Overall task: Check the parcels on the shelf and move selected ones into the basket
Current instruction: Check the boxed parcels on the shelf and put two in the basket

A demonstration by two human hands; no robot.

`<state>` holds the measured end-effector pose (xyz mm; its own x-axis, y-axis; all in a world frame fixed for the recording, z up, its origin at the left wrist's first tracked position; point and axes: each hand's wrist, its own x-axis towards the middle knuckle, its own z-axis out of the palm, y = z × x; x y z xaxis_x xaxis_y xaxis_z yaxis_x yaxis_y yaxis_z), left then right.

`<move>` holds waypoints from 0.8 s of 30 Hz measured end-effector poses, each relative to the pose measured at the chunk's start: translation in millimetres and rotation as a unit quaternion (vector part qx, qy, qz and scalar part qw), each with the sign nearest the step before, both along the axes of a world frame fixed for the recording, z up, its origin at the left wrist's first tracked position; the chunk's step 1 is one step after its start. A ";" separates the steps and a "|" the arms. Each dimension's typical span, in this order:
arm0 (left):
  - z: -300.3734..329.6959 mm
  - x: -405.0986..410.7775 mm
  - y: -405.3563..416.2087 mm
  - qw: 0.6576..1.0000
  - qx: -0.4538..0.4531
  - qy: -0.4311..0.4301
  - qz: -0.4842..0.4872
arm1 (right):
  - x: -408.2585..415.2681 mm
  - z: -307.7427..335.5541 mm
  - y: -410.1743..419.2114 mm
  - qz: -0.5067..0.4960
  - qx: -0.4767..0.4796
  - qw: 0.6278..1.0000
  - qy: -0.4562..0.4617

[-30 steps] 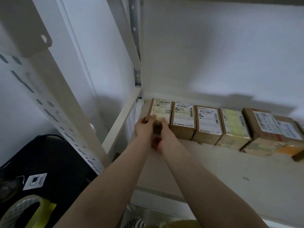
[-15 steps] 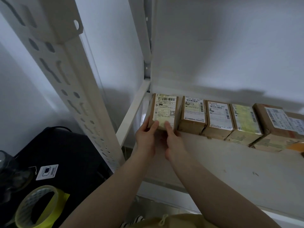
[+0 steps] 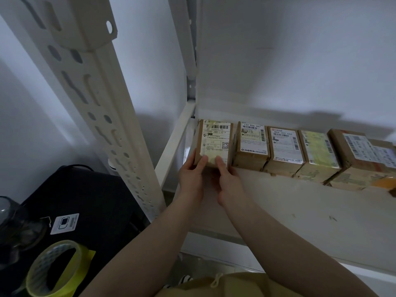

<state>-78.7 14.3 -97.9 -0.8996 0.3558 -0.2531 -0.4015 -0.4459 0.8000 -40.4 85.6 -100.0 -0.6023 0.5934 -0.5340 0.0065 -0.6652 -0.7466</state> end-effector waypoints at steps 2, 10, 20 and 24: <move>0.2 -0.3 0.3 1.000 -0.003 -0.002 0.005 | -0.6 -1.0 0.0 -0.003 0.004 1.000 0.000; -0.9 -3.5 2.4 0.999 -0.042 -0.001 0.013 | -2.0 2.3 2.0 0.011 0.017 0.999 -0.031; 9.0 -16.8 25.4 0.993 -0.103 -0.029 0.055 | -23.6 20.2 6.8 0.001 -0.060 0.996 -0.058; 13.1 -26.8 37.2 0.985 -0.147 -0.054 0.074 | -28.9 23.4 6.9 -0.008 -0.082 0.995 -0.055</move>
